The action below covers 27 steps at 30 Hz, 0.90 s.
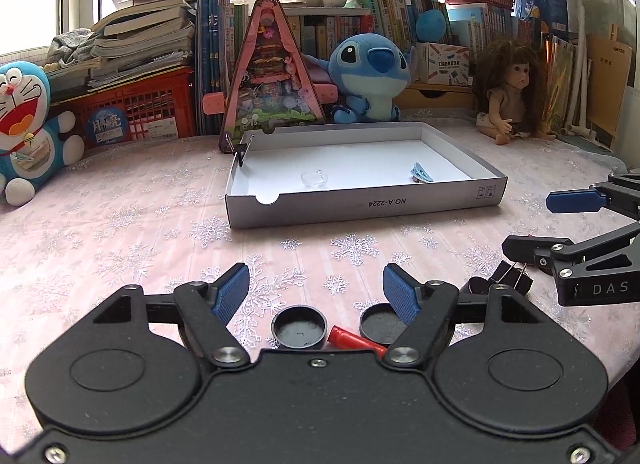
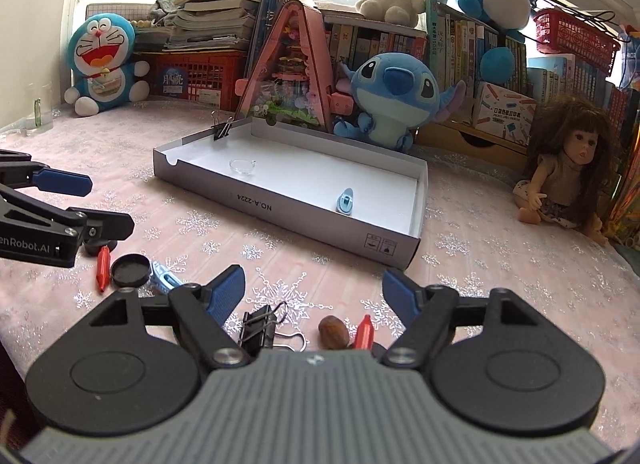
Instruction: Organize rigid objects
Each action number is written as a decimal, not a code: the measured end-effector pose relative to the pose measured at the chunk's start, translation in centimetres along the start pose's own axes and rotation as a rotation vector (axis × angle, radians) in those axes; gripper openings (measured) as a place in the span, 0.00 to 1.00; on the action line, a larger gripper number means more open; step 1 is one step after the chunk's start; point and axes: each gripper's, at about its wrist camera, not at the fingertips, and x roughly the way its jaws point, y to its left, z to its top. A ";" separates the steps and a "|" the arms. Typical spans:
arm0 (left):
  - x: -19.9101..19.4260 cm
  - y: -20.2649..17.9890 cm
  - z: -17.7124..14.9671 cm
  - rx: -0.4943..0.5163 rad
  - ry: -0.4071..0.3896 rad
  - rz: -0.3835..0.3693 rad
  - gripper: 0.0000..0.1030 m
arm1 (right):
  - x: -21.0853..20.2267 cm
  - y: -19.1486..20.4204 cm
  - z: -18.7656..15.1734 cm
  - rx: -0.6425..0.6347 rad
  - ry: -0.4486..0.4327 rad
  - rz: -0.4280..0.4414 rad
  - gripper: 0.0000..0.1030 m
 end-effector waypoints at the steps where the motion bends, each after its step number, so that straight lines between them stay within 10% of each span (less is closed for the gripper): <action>1: -0.1 0.1 -0.2 -0.006 0.003 -0.002 0.67 | -0.2 0.1 -0.2 -0.006 -0.001 -0.010 0.79; 14: -1.9 -1.4 -2.4 0.057 0.060 -0.124 0.37 | -1.0 1.3 -1.9 -0.035 0.027 0.035 0.40; 27: -0.4 -0.8 -2.7 0.030 0.106 -0.059 0.38 | -0.7 1.4 -2.4 -0.043 0.047 0.078 0.42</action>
